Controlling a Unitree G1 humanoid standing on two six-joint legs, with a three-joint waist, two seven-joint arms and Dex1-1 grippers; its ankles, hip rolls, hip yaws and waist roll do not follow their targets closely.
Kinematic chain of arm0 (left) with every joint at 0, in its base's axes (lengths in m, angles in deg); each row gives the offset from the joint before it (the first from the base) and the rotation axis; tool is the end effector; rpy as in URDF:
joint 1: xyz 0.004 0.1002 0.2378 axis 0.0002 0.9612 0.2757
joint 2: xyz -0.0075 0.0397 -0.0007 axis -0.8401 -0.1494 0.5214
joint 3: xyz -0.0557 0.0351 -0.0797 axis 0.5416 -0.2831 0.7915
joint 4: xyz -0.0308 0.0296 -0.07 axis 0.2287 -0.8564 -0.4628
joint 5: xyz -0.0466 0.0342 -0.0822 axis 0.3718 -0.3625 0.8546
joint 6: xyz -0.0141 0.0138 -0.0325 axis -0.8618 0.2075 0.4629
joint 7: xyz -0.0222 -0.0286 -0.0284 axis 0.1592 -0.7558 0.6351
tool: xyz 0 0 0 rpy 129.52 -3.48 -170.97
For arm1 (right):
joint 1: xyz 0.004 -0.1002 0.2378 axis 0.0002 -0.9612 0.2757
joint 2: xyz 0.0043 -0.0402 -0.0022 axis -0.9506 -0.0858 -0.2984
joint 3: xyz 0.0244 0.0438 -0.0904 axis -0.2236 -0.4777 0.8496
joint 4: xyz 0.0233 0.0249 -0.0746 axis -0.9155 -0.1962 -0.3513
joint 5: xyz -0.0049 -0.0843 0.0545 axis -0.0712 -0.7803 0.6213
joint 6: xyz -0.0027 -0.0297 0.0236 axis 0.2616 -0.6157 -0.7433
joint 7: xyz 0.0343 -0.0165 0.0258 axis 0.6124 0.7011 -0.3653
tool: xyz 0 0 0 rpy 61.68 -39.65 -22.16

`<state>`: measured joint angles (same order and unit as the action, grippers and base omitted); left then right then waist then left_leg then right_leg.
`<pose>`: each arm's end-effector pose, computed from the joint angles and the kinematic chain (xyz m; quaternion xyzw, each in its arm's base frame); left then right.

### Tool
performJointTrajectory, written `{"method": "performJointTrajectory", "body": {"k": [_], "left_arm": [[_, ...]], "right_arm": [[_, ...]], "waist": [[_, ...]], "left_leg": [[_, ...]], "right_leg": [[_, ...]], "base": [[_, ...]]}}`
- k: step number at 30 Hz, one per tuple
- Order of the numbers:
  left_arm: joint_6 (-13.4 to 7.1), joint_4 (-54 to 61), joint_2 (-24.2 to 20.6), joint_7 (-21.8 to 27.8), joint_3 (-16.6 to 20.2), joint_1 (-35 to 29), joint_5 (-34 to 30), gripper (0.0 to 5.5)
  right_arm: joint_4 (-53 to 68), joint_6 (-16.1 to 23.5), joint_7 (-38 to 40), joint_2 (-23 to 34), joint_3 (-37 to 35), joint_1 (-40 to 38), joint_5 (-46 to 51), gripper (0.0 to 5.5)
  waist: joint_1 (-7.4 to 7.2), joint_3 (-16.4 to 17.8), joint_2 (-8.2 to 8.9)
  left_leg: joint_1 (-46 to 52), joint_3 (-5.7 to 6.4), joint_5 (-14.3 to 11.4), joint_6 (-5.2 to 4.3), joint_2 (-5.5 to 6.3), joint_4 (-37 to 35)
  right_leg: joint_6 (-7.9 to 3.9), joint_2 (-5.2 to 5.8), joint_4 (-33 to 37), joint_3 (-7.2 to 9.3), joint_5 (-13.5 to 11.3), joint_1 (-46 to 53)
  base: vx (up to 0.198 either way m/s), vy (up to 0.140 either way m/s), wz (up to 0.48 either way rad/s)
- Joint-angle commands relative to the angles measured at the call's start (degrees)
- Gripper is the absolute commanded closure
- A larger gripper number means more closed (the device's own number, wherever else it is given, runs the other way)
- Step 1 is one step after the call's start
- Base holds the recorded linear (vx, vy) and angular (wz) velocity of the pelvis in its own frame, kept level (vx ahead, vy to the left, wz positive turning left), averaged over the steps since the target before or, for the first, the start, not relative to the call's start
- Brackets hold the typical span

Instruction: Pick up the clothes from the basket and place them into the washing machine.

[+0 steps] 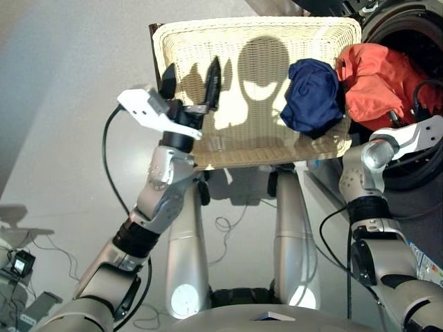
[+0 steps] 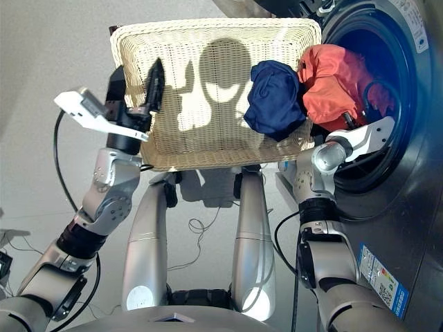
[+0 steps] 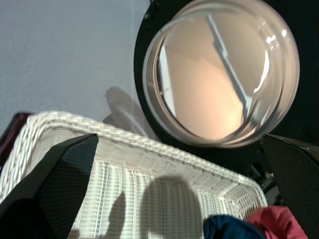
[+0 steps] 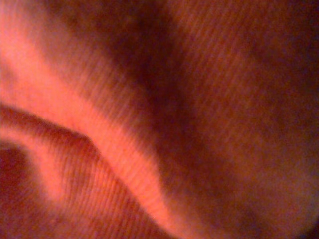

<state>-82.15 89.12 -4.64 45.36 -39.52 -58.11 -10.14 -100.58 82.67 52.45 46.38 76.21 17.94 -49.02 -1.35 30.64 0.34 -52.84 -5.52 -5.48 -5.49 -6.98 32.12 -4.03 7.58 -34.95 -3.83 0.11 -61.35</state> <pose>0.2429 0.1257 0.1685 -0.2237 -0.3060 -0.1715 0.9093 0.3081 -0.2230 0.1310 0.2412 -0.1970 -0.4480 0.8380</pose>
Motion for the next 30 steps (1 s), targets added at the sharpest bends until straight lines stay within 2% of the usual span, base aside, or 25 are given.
{"method": "performJointTrajectory", "body": {"k": [1,6,7,12,14,21,24,25,26,30], "left_arm": [[-4.0,9.5,-0.1,0.1,1.7,-0.1,-3.3,0.00],[-3.9,10.7,0.1,0.1,1.3,-0.9,-2.8,0.00],[-4.0,10.8,0.0,0.1,1.1,-1.1,-2.6,0.00],[-4.0,11.6,-0.1,0.0,0.6,-2.1,-2.2,0.00],[-3.9,12.1,0.0,-0.5,0.5,-2.3,-2.2,0.00],[-4.3,13.2,0.8,-1.8,1.0,-2.4,-3.1,0.00],[-3.7,13.2,1.0,-2.3,0.6,-2.3,-3.7,0.00],[-3.6,13.2,1.0,-2.3,0.6,-2.4,-3.8,0.00],[-3.4,13.3,0.9,-2.4,0.5,-2.3,-3.9,0.00],[-3.1,13.8,0.8,-3.1,0.8,-2.8,-3.5,0.00]], "right_arm": [[0.5,4.2,0.5,3.0,-2.5,0.7,2.0,5.50],[-8.8,4.0,0.3,8.1,-4.8,5.5,7.7,5.50],[-11.8,3.5,-0.3,10.4,-4.9,7.0,10.0,5.50],[-17.9,2.6,-2.5,15.8,-4.6,10.1,15.4,5.50],[-19.4,2.2,-3.4,18.2,-4.0,11.2,17.6,5.50],[-19.5,1.0,-4.2,20.9,-2.7,13.3,19.6,5.50],[-20.9,0.0,-5.4,21.7,-1.4,15.2,21.1,5.50],[-21.1,-0.1,-5.6,21.9,-1.4,15.8,21.6,5.50],[-21.5,0.1,-5.9,22.3,-1.1,16.3,22.3,5.50],[-22.5,2.4,-4.2,23.1,-2.7,18.5,25.8,5.50]], "waist": [[-1.08,-0.8,-2.39],[-0.56,-0.8,-2.55],[-0.35,-0.8,-2.60],[0.11,-0.8,-3.20],[0.41,-0.8,-3.65],[0.48,-0.8,-4.71],[0.53,-0.8,-5.15],[0.55,-0.8,-5.26],[0.60,-0.8,-5.34],[0.64,-0.8,-5.52]], "left_leg": [[-1.2,-1.06,-0.8,1.23,0.08,1.4],[-2.2,-0.90,-0.6,1.23,0.05,1.7],[-2.0,-0.83,-1.3,1.05,0.02,2.3],[-3.0,-0.62,-1.5,0.90,0.02,3.2],[-4.0,-0.50,-1.8,0.88,0.36,4.5],[-7.4,-1.08,-1.9,0.87,0.77,7.3],[-8.4,-1.34,-3.0,0.88,0.60,8.8],[-9.0,-1.50,-2.4,1.02,0.66,8.6],[-9.1,-1.65,-3.1,0.93,0.62,9.2],[-9.7,-1.89,-3.3,0.90,0.63,9.4]], "right_leg": [[-4.06,0.48,1.6,-0.37,1.2,3.6],[-3.98,0.53,1.3,-0.54,0.8,2.6],[-4.00,0.53,0.6,-0.60,1.6,2.6],[-3.93,0.72,-0.9,-0.98,2.0,1.3],[-3.75,0.80,-2.7,-1.45,2.5,0.1],[-3.40,1.32,-5.7,-2.46,3.2,-3.6],[-3.28,1.16,-7.2,-2.90,4.1,-5.0],[-3.24,1.17,-7.0,-3.01,3.4,-5.7],[-3.25,1.17,-7.6,-3.10,4.0,-5.9],[-3.17,0.98,-7.7,-3.49,4.0,-6.8]], "base": [[0.000,0.000,0.000],[0.000,0.000,0.000],[0.000,0.000,0.000],[0.000,0.000,0.000],[0.000,0.000,0.000],[0.000,0.000,0.000],[0.000,0.000,0.000],[0.000,0.000,0.000],[0.000,0.000,0.000],[0.000,0.000,0.000]]}}
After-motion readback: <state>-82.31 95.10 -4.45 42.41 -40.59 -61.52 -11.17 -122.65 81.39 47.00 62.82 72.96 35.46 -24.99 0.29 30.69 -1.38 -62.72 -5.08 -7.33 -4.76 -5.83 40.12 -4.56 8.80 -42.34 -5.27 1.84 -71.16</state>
